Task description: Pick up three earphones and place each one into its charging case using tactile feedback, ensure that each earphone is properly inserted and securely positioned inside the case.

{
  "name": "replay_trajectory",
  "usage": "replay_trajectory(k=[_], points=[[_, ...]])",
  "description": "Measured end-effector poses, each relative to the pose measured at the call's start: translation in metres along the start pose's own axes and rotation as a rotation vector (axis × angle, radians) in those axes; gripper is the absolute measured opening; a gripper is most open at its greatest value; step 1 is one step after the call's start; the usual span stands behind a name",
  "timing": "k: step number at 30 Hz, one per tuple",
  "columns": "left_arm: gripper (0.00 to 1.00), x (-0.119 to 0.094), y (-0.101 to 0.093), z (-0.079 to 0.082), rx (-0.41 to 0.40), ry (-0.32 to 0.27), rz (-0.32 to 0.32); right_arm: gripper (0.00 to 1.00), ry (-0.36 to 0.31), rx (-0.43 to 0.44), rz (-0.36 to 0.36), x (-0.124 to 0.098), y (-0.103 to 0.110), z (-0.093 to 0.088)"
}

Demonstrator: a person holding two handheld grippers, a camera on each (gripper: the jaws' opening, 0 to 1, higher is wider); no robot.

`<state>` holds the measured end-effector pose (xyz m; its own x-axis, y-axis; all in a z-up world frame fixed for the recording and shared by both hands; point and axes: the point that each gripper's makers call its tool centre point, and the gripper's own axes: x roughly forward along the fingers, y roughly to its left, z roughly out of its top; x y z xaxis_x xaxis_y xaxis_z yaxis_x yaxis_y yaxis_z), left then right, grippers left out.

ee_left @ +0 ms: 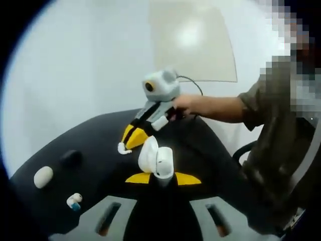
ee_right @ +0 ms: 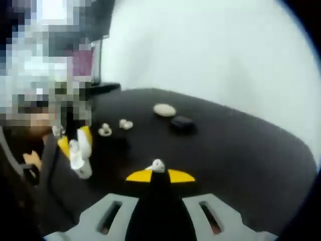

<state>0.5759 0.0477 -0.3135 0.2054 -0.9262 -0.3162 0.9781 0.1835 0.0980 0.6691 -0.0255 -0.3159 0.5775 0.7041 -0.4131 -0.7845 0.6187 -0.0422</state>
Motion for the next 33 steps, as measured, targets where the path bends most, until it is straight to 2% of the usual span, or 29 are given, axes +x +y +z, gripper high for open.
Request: replay_trajectory(k=[4,8,11,14,16,18,20,24,27,29,32,33], points=[[0.13,0.001,0.0,0.0,-0.003,-0.002,-0.002,0.1,0.002,-0.013,0.01,0.005,0.001,0.003],[0.13,0.001,0.0,0.0,-0.003,-0.002,-0.002,0.1,-0.009,-0.041,0.043,0.011,0.012,0.01],[0.13,0.001,0.0,0.001,-0.004,-0.003,-0.003,0.1,0.017,-0.084,0.081,0.019,0.021,0.009],[0.13,0.001,-0.001,0.001,-0.006,-0.003,-0.004,0.1,0.01,-0.087,0.08,0.015,0.016,0.013],[0.13,0.001,-0.001,0.001,-0.006,-0.004,-0.004,0.1,-0.071,0.009,0.108,0.01,0.013,0.028],[0.13,0.001,-0.001,0.001,-0.007,-0.004,-0.006,0.13,-0.096,0.088,0.143,0.007,0.011,0.032],[0.13,0.001,-0.001,0.001,-0.008,-0.004,-0.006,0.16,-0.083,0.111,0.163,0.009,0.008,0.027],[0.13,0.001,-0.001,0.002,-0.008,-0.005,-0.007,0.16,-0.036,0.147,0.227,0.017,0.013,0.013],[0.13,0.001,-0.002,0.002,-0.005,-0.005,-0.008,0.16,-0.03,0.245,0.283,0.022,0.02,0.01],[0.13,0.001,-0.002,0.002,-0.004,-0.005,-0.009,0.16,-0.022,0.252,0.292,0.026,0.019,0.01],[0.13,0.001,-0.002,0.002,-0.005,-0.006,-0.011,0.15,-0.025,0.332,0.317,0.032,0.023,0.012],[0.13,0.001,-0.002,0.002,-0.004,-0.006,-0.011,0.14,-0.026,0.32,0.319,0.033,0.023,0.012]])
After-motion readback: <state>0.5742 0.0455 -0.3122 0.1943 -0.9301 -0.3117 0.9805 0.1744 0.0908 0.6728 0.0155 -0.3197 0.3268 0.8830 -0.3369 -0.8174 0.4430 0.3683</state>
